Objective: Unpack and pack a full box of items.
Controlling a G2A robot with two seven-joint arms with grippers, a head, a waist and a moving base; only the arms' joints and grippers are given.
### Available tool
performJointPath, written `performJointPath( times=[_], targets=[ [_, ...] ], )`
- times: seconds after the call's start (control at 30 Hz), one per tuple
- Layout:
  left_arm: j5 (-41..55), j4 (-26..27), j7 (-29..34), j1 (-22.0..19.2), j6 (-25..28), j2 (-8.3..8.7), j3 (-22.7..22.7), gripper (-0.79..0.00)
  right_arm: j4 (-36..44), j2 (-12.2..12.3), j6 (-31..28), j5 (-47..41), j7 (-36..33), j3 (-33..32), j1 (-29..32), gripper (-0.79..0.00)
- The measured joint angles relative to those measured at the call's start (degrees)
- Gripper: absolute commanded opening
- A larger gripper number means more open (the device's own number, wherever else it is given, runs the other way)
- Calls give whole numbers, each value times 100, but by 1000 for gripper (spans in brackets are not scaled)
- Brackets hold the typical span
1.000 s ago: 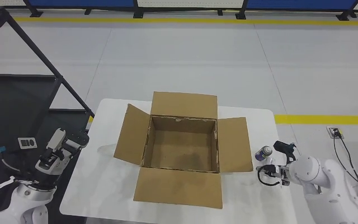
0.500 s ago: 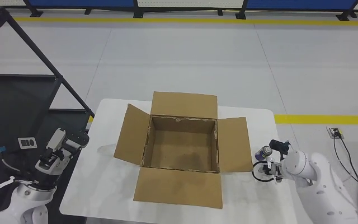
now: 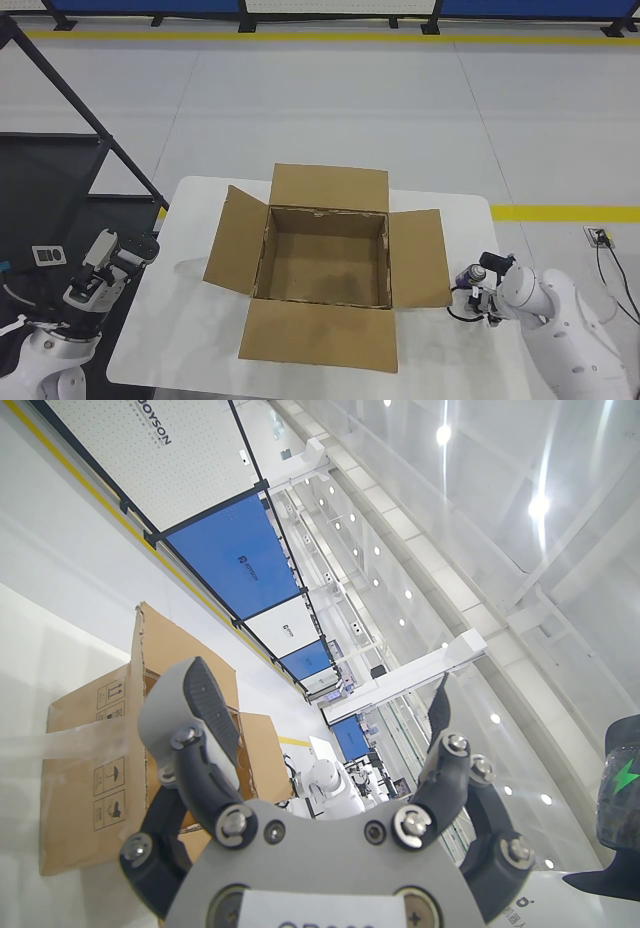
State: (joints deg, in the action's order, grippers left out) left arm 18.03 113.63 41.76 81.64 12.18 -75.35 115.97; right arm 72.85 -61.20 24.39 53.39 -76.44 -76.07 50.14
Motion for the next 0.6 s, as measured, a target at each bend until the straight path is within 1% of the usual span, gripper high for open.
performJointPath(
  times=[0.13,0.17,0.2,0.27,0.3,0.37,0.4,0.43,0.6],
  targets=[
    [0,0,0,0,0,0,0,0,-81,-13,-1,-34,49,32,-48,-529],
    [0,0,0,0,0,0,0,0,-92,-15,1,-41,58,35,-55,-570],
    [0,0,0,0,0,0,0,0,-100,-17,4,-45,79,37,-61,-628],
    [0,0,0,0,0,0,0,0,-71,-17,5,-66,136,17,-57,-693],
    [0,0,0,0,0,0,0,0,-28,-12,10,-75,165,-13,-39,-693],
    [0,0,0,0,0,0,0,0,80,4,54,-36,159,-66,9,-751],
    [0,0,0,0,0,0,0,0,141,11,79,-10,139,-89,32,-763],
    [0,0,0,0,0,0,0,0,206,19,105,15,116,-112,58,-757],
    [0,0,0,0,0,0,0,0,581,64,243,136,33,-277,223,-785]
  ],
)
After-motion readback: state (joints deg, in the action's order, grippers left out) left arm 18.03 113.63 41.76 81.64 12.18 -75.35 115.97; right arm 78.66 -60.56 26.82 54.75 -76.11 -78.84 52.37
